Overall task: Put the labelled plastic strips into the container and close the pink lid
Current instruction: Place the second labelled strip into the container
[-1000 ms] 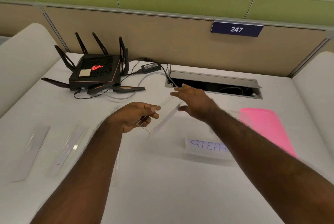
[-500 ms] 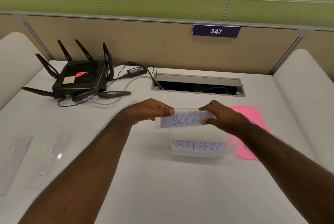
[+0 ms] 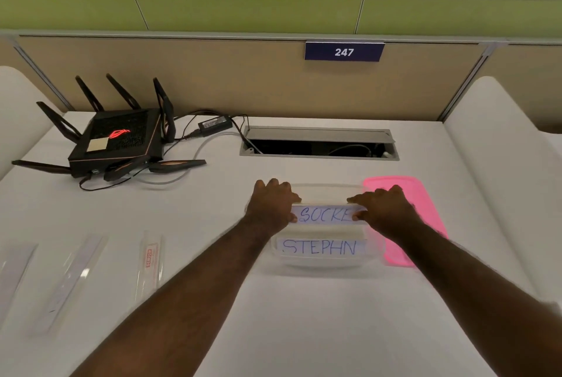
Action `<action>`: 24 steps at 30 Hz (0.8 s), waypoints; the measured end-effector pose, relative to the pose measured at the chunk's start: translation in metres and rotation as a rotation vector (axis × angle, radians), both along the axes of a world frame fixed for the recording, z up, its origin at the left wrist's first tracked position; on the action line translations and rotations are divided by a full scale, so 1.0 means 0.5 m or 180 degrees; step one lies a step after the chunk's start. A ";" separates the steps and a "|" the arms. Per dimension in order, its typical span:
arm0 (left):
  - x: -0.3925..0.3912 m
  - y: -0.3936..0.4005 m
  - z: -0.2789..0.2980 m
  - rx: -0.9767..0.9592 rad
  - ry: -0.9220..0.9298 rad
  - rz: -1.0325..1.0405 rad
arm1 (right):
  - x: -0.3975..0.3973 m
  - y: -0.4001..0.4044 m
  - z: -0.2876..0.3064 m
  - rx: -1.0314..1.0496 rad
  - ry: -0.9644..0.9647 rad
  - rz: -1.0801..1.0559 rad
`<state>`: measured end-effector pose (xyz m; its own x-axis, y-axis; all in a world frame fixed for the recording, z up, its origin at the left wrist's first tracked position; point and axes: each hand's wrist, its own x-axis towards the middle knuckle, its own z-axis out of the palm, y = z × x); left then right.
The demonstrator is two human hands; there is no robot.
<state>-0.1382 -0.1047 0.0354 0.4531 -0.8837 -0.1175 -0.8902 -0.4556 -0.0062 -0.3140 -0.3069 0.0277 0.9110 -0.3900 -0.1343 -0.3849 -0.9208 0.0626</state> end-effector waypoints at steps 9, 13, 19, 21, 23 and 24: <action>-0.040 -0.024 -0.043 0.0381 -0.0586 -0.0008 | 0.024 0.024 -0.042 -0.0556 0.0253 0.0056; -0.052 -0.041 -0.049 0.0451 -0.0513 0.0066 | 0.031 0.037 -0.048 -0.0675 0.0514 0.0019; -0.053 -0.043 -0.072 0.0481 -0.0457 0.0004 | 0.026 0.046 -0.059 -0.0630 0.0582 -0.0016; -0.048 -0.037 -0.075 0.0351 -0.0503 -0.0046 | 0.027 0.046 -0.058 -0.0567 0.0502 -0.0045; -0.043 -0.030 -0.067 0.0020 -0.0427 0.0002 | 0.033 0.046 -0.048 -0.0458 0.0314 -0.0112; -0.041 -0.025 -0.058 -0.0206 -0.0380 0.0072 | 0.037 0.046 -0.040 -0.0406 0.0171 -0.0147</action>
<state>-0.1588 -0.1169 0.0062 0.4805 -0.8770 -0.0047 -0.8743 -0.4785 -0.0814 -0.2956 -0.2836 0.0077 0.8846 -0.4482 -0.1290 -0.4196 -0.8855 0.1996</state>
